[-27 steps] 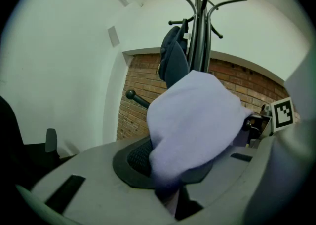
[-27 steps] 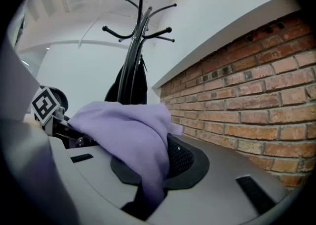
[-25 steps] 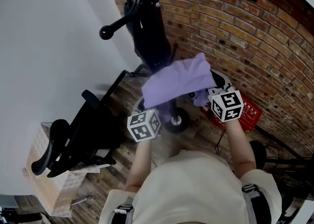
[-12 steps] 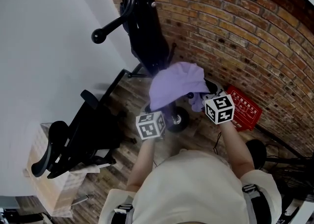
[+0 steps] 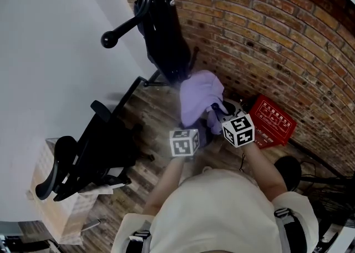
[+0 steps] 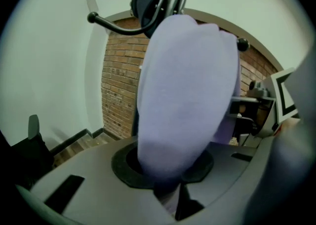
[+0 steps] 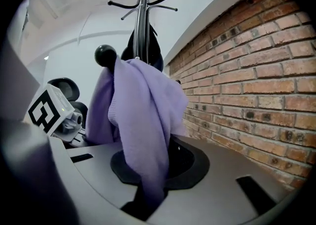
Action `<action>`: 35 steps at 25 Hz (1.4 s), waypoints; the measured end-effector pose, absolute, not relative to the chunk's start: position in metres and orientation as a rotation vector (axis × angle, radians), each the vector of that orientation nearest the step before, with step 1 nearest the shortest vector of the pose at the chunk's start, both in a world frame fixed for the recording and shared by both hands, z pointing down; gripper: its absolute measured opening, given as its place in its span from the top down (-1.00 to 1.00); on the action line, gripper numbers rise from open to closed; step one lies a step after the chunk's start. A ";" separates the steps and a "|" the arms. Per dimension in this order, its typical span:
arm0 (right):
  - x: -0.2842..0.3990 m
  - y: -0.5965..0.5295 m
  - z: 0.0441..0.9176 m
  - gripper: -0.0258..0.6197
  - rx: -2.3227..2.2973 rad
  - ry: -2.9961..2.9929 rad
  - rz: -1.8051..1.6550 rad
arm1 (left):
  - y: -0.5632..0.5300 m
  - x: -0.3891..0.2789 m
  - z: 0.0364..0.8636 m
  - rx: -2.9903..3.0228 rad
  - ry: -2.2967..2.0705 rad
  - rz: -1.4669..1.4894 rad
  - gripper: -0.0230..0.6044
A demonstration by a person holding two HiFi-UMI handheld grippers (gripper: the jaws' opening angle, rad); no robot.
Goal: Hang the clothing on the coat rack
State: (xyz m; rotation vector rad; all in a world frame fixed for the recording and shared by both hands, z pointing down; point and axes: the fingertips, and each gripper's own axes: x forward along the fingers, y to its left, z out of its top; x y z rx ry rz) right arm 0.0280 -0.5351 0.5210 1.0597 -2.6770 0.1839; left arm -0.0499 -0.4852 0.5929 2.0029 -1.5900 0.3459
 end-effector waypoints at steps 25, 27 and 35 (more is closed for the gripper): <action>0.042 -0.502 0.520 0.52 1.148 -2.650 0.181 | -0.465 -0.036 0.597 2.044 -1.590 0.376 0.10; 0.049 -0.498 0.518 0.50 1.178 -2.633 0.166 | -0.460 -0.039 0.596 2.045 -1.609 0.377 0.05; 0.071 -0.466 0.513 0.50 1.289 -2.584 0.189 | -0.428 -0.059 0.586 2.017 -1.673 0.377 0.02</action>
